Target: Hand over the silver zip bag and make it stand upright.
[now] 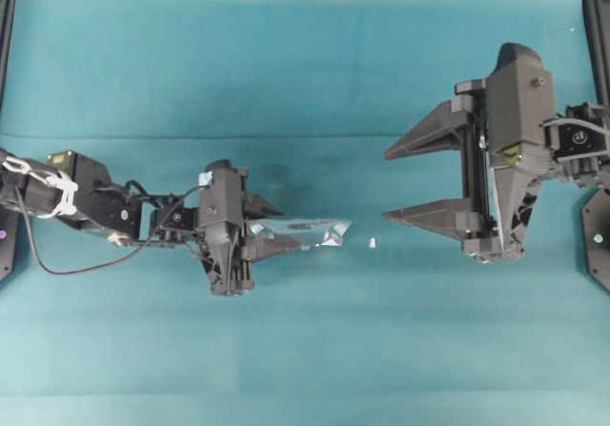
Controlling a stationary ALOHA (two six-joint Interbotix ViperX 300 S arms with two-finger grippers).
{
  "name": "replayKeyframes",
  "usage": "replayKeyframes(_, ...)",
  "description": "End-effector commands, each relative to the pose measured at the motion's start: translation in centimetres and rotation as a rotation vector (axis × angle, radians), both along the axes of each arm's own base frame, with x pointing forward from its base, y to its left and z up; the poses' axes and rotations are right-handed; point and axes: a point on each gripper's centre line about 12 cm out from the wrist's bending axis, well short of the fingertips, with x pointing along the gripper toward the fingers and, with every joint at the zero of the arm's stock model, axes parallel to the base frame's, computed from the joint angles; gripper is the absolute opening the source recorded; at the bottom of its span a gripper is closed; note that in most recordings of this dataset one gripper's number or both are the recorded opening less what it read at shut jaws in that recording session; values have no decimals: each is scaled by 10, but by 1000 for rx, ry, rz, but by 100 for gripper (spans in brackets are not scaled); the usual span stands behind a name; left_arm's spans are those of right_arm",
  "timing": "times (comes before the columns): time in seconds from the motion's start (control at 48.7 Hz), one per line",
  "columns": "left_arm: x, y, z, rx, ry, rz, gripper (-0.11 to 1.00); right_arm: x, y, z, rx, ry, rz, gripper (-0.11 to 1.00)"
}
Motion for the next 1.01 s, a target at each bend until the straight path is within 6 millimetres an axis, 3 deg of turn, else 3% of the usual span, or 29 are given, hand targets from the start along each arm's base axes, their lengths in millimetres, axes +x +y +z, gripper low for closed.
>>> replayKeyframes(0.0, 4, -6, 5, 0, -17, -16, 26, -1, 1, 9, 8, -35, -1, 91)
replayKeyframes(0.986, 1, -6, 0, 6, 26, -19, 24, -11, 10, 4, 19, -64, 24, 91)
